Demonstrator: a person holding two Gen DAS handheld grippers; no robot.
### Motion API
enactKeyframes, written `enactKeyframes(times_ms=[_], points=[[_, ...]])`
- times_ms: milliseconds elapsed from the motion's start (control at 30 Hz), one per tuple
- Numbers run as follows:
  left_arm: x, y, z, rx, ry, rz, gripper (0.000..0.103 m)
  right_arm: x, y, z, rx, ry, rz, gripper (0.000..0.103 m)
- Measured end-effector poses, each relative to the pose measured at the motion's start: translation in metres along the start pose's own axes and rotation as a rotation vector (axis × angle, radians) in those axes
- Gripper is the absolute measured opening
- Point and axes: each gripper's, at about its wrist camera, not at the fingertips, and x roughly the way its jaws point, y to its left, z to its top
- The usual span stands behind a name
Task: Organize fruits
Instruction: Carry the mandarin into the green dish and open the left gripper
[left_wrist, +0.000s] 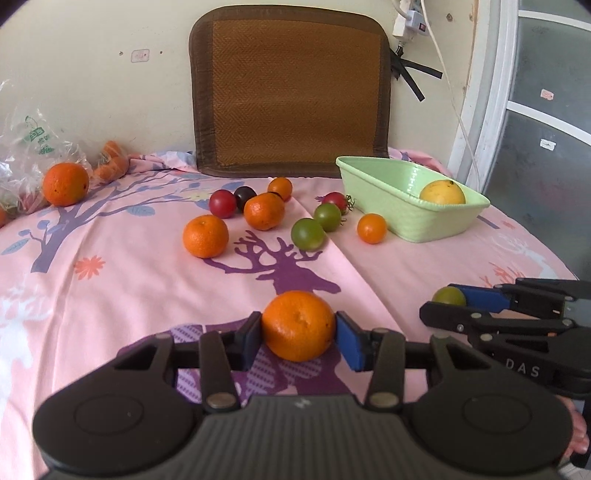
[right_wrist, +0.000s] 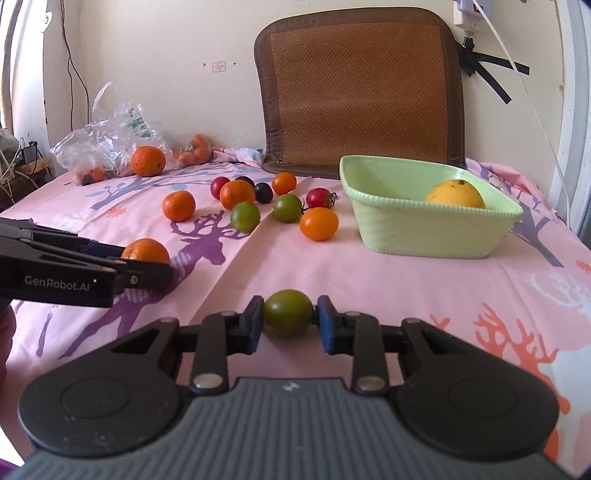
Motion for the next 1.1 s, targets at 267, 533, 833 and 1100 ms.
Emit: enactKeyframes(times_ms=[267,533,833,1100], points=[[-0.005,-0.006,0.001,0.031,-0.024,0.058,0.064,0.001,0.001,-0.001,0.003,0.0,0.014,0.036],[0.0,-0.014,0.0,0.072,-0.001,0.07,0.042,-0.004,-0.001,-0.004,-0.009,-0.002,0.024,0.035],[0.021,-0.048,0.07,0.113,-0.038,-0.12,0.042,-0.014,-0.041,0.027,0.064,-0.213,-0.079,0.034],[0.099,-0.09,0.144,0.149,-0.039,-0.218,0.042,0.026,-0.075,0.058,0.07,-0.22,-0.151,0.034]])
